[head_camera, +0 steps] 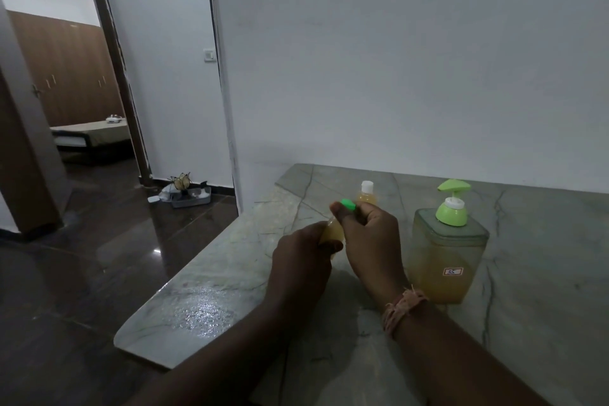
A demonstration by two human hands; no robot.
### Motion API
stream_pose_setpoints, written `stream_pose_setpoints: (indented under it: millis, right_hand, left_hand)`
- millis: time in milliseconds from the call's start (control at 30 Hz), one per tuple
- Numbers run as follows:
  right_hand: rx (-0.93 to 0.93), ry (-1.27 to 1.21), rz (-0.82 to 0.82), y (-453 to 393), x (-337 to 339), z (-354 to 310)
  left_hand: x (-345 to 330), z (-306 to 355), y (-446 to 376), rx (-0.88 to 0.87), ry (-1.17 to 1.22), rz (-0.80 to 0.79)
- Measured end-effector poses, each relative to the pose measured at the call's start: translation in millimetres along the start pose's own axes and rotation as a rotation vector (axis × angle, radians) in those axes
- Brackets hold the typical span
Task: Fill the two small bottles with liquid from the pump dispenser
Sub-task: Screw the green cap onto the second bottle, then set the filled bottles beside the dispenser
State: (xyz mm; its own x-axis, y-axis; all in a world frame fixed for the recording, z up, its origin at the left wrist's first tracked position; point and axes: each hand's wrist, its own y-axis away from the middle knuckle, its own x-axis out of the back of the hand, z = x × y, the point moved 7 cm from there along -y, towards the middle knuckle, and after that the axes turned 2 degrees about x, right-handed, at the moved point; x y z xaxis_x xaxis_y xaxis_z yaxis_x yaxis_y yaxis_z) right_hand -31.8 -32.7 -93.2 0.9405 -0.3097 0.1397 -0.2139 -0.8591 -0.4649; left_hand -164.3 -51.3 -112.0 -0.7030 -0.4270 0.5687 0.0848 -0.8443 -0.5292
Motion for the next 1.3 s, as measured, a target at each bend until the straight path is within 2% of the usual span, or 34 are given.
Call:
stream_pose_setpoints:
  millis: [167, 367, 567, 800, 1000, 1100, 1300]
  right_hand:
    - [-0.045, 0.064, -0.114, -3.6, -5.8, 1.5]
    - [-0.082, 0.140, -0.088, -3.8, -7.1, 5.6]
    - [-0.104, 0.207, -0.076, -7.0, -3.8, 18.6]
    - [-0.102, 0.247, -0.080, -6.4, -2.1, 28.4]
    - [-0.133, 0.277, -0.067, -7.7, -1.4, 31.4]
    - [-0.127, 0.298, -0.078, -3.0, -0.9, 28.5]
    - [-0.097, 0.354, -0.057, 16.8, 22.2, 19.2]
  left_hand:
    - [-16.1, -20.1, -20.7, 0.161, 0.128, -0.114]
    - [-27.6, -27.2, -68.9, 0.293, 0.339, -0.084]
    - [-57.4, -46.8, -103.8, 0.366, 0.278, -0.132]
    - [-70.2, -46.6, -123.0, 0.288, 0.145, -0.191]
    - [-70.2, -49.1, -128.0, 0.316, 0.085, -0.266]
    - [-62.2, -51.3, -121.7, 0.345, 0.048, -0.226]
    - [-22.1, -24.6, -80.2, 0.314, 0.130, 0.057]
